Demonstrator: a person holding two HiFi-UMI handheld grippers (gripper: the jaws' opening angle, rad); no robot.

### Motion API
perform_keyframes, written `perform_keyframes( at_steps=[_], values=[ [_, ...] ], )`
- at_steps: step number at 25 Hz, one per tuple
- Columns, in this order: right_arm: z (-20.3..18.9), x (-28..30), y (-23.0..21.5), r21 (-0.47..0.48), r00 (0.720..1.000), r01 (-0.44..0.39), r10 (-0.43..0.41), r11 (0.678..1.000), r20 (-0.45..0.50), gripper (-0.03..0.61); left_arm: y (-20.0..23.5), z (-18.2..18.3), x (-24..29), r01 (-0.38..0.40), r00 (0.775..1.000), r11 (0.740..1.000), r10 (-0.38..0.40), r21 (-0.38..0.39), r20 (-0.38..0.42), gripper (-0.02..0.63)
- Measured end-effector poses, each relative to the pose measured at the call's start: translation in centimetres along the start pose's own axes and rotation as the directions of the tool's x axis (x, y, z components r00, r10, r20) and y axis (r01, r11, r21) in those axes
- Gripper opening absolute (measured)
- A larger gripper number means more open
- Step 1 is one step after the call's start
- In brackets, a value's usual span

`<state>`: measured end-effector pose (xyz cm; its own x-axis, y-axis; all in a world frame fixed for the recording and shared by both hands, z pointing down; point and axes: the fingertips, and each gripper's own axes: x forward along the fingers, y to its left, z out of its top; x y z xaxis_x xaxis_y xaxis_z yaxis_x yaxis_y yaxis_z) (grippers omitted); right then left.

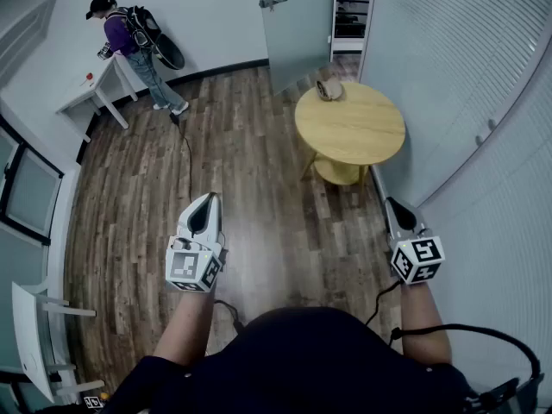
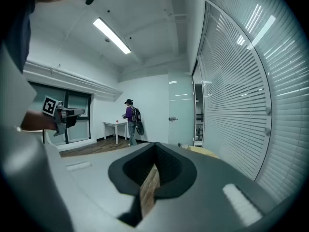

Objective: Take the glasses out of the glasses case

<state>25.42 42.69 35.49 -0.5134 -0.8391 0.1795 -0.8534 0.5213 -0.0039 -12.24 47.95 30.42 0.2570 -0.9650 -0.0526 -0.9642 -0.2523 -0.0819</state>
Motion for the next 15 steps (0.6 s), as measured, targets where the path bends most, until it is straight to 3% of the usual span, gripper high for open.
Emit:
perform_keyframes(
  at_steps=[15],
  values=[
    [-1.8, 0.1, -3.2, -0.016, 0.997, -0.071, 0.071, 0.997, 0.014, 0.009, -5.3, -1.1, 1.3, -0.003, 1.000, 1.000, 0.004, 0.008, -0.027, 0.003]
  ],
)
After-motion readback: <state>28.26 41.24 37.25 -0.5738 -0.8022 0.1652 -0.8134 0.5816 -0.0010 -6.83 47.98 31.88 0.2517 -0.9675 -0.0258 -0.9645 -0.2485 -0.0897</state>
